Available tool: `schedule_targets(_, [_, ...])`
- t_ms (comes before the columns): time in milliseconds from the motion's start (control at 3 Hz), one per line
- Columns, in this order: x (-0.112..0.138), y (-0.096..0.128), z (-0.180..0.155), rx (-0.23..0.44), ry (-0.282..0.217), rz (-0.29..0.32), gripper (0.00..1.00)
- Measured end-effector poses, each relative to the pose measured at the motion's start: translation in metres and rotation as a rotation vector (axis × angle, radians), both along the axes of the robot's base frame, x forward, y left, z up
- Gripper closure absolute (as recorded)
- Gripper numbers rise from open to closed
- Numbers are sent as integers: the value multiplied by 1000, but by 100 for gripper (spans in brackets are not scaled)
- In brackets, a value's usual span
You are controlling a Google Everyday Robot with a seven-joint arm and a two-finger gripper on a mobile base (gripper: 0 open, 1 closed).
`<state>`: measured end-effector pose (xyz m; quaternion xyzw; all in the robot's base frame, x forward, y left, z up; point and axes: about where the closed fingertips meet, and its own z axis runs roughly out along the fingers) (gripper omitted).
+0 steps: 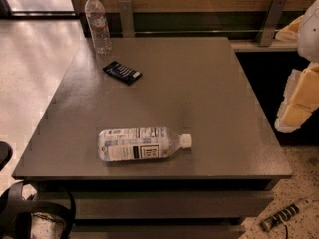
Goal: Pick rxbar blueberry
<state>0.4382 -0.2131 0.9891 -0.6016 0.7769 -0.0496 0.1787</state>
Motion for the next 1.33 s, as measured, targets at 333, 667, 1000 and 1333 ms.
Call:
schedule_targets(333, [2,0,1,4,-7,-3,0])
schedule_targets(667, [10,1,3,27,-43,-20,0])
schedule_targets(1000, [30,6,-4,114,-84,-100,0])
schedule_targets(1333, [57,24,-21,292,-117,-232,0])
